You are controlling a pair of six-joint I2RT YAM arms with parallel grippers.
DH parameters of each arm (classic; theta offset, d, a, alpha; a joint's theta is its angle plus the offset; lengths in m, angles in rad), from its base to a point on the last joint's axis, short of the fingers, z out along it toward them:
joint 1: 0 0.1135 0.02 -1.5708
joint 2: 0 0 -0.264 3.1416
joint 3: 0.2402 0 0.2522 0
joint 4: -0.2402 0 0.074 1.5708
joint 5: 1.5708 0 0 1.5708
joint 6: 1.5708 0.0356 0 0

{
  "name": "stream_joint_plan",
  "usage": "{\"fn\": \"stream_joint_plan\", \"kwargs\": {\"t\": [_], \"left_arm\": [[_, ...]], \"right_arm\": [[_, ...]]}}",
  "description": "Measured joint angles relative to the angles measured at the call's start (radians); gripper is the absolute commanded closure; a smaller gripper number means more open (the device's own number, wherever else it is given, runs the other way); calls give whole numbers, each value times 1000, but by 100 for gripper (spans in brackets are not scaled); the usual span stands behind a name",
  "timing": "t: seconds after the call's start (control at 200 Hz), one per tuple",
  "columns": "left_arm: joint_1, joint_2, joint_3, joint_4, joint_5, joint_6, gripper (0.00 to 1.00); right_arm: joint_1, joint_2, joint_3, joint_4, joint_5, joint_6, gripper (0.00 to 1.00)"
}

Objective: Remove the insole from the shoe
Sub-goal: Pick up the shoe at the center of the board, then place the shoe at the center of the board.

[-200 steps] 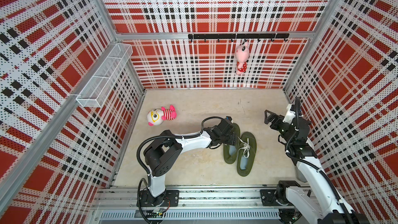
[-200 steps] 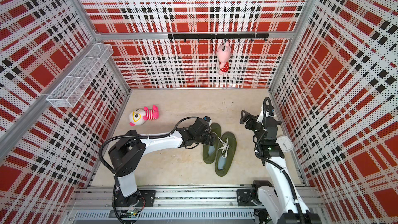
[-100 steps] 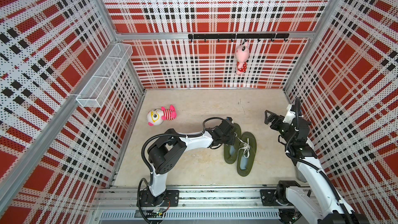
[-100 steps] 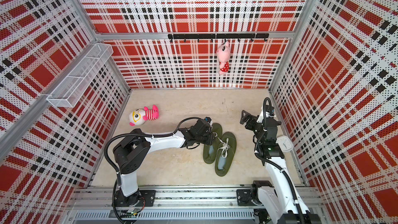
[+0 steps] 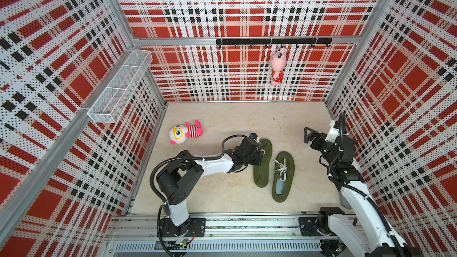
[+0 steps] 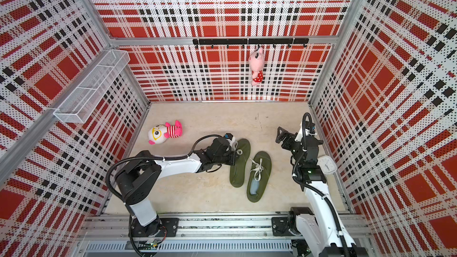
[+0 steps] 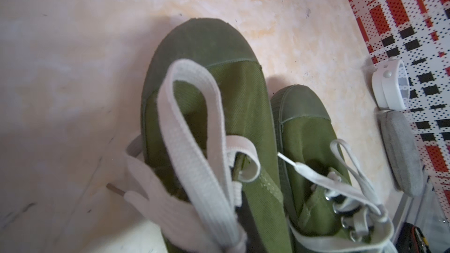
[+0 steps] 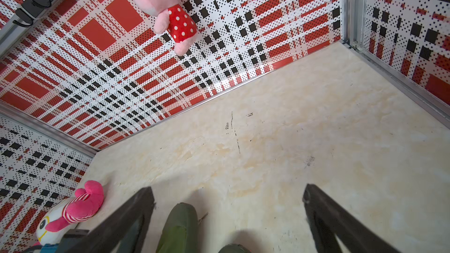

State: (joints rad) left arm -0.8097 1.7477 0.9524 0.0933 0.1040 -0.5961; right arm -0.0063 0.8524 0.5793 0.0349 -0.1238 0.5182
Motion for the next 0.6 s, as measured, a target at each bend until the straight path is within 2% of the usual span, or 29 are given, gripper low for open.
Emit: {"fn": "stream_joint_plan", "kwargs": {"t": [0.18,0.371,0.486,0.601], "left_arm": [[113,-158,-117,42,37,-2,100],[261,-306,-166,31,54,35,100],[339,-352,-190,18,54,61,100],[373,-349,-208,3,55,82,100]], "right_arm": [[0,0,0,0,-13,0,0],[5,21,2,0,-64,-4,0],[32,58,15,-8,-89,-11,0],[85,107,43,-16,-102,-28,0]]}}
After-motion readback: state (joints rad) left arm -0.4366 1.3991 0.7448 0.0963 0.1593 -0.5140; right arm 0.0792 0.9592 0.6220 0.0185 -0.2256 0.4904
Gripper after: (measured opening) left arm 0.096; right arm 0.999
